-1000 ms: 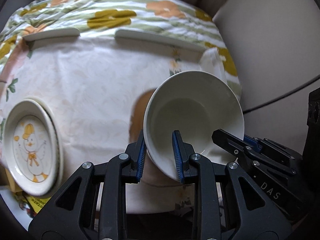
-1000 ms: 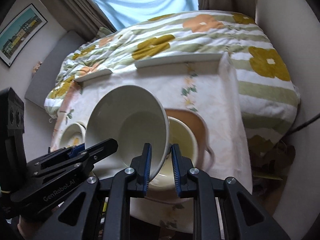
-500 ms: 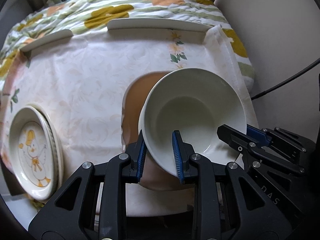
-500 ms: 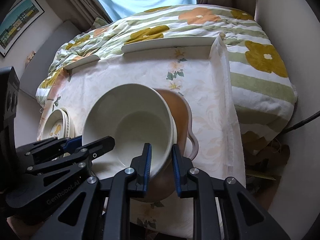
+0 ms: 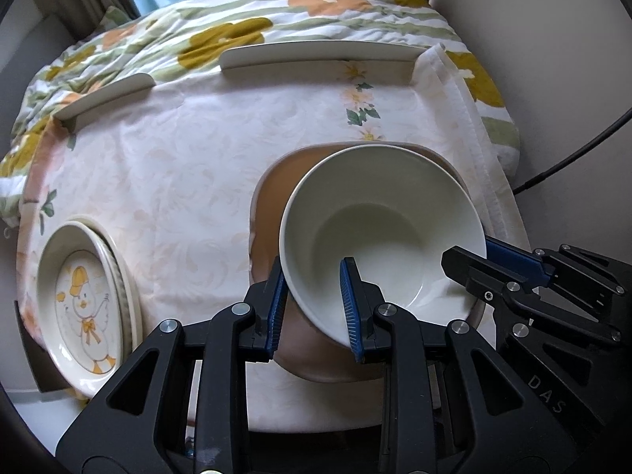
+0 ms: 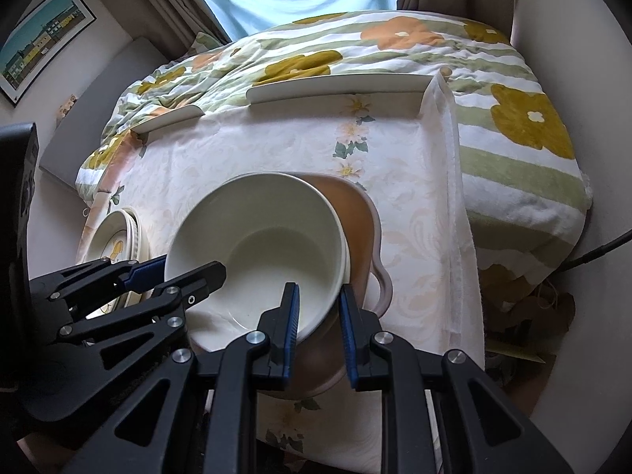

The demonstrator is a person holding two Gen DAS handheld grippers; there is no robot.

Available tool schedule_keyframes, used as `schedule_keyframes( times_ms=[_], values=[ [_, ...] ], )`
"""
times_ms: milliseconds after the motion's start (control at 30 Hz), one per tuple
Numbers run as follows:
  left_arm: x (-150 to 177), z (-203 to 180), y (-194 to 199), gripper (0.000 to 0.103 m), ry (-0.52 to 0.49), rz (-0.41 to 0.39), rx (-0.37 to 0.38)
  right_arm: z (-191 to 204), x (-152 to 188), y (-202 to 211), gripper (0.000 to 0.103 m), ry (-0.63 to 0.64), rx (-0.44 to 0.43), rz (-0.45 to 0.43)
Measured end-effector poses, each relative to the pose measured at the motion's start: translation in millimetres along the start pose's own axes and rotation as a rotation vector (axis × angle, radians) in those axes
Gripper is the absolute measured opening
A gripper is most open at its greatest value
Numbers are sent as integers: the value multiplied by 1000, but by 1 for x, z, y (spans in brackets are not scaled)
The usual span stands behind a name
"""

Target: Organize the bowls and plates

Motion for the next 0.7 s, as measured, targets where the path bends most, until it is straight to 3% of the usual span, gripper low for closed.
schedule_keyframes(
  times_ms=[367,600,633,700],
  values=[
    [3,4,4,23,23,-5,15,-1,-1,2,18,-11,-7,-11],
    [-9,26,44,25,57,-161,-2,2,-9,32,19,14,1,-104],
    [-10,29,52,30,51,-197,-20,4,-9,37,19,20,7,-117],
    [-12,34,64,67,40,-242,-43,8,-8,47,19,35,27,-143]
  ],
)
Point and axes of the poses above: each gripper's, at about its wrist camera, not at the fingertips, and y roughly against the way its jaws point, z to its left, x to its underside, the point moved 5 cm from there along -y, roughly the way its jaws point, and after that the axes turned 8 degrees about -z, right-handed, at the moved point
